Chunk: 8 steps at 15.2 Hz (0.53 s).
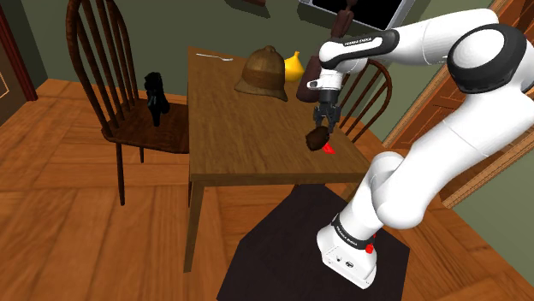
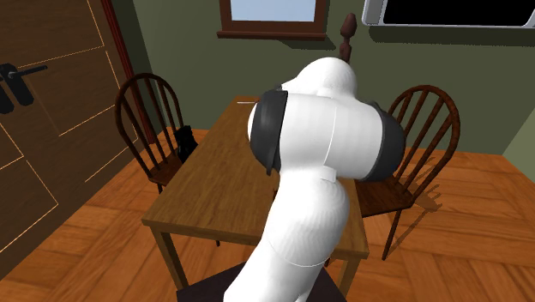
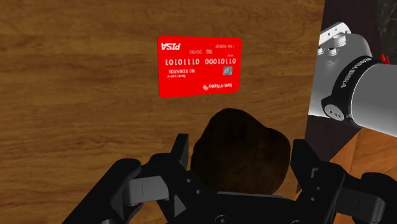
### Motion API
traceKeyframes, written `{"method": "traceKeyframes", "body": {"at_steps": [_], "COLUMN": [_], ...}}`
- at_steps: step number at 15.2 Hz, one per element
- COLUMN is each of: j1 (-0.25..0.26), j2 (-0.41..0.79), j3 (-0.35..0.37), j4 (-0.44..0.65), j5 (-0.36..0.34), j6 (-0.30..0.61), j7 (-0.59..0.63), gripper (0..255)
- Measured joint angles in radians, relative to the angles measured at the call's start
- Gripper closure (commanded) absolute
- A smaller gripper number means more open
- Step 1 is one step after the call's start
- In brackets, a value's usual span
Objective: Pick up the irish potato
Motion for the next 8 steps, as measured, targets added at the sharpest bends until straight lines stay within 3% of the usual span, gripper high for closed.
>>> {"method": "traceKeyframes", "body": {"at_steps": [8], "j1": [-0.005], "j2": [-0.05], "j3": [0.027], "j4": [0.069], "j5": [-0.016], "j6": [-0.107], "j7": [0.025], "gripper": [255]}}
